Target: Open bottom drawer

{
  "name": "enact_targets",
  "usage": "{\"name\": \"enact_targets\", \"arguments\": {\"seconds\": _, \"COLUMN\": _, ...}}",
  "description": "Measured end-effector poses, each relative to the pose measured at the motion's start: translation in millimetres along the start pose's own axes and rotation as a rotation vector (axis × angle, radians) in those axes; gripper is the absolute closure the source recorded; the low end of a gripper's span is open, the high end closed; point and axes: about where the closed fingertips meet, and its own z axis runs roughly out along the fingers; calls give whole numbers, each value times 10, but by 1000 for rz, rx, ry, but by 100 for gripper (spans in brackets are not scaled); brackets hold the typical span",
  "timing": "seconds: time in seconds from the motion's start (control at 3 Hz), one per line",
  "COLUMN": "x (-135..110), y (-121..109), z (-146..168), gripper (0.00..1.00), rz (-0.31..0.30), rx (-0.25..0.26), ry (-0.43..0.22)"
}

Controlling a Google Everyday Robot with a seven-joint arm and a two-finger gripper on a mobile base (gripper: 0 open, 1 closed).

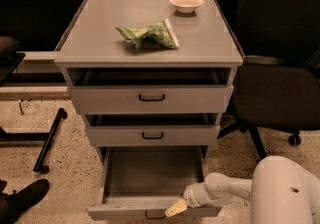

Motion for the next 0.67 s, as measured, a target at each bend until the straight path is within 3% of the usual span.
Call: {"name": "enact_targets", "arguments": {"seconds": 0.67, "x": 384, "y": 218, "z": -118, "gripper": 0, "rz": 78, "rx": -33, "ry": 32}}
